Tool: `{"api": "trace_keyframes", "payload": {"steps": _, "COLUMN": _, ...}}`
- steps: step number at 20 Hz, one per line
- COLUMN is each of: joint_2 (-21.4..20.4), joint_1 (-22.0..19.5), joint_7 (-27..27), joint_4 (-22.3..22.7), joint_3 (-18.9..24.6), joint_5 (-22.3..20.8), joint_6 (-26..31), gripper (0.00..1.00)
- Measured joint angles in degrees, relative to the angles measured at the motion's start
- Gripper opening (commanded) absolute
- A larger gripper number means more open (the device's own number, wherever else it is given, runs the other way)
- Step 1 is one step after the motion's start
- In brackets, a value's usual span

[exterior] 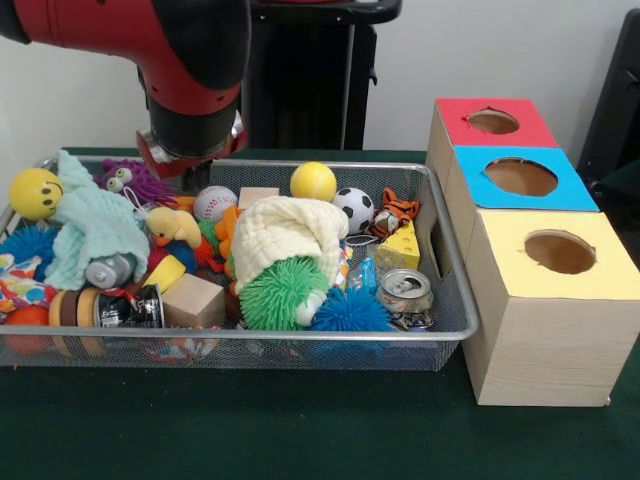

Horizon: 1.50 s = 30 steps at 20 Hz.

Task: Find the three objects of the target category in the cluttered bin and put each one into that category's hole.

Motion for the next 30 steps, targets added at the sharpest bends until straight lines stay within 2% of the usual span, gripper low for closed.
{"api": "trace_keyframes", "payload": {"steps": 2, "joint_2": 0.1, "joint_1": 0.2, "joint_7": 0.0, "joint_4": -0.2, "joint_3": -0.1, "joint_5": -1.4, "joint_6": -1.3, "gripper": 0.00}}
{"api": "trace_keyframes", "payload": {"steps": 3, "joint_2": 0.4, "joint_1": 0.2, "joint_7": 0.0, "joint_4": -0.4, "joint_3": -0.1, "joint_5": -2.2, "joint_6": -3.0, "gripper": 1.00}}
{"api": "trace_keyframes", "payload": {"steps": 18, "joint_2": 1.6, "joint_1": 0.3, "joint_7": 0.0, "joint_4": -1.6, "joint_3": -0.6, "joint_5": -2.6, "joint_6": -9.7, "gripper": 1.00}}
{"api": "trace_keyframes", "payload": {"steps": 30, "joint_2": 3.6, "joint_1": 1.6, "joint_7": 0.0, "joint_4": -2.2, "joint_3": -4.4, "joint_5": -4.0, "joint_6": -9.2, "gripper": 1.00}}
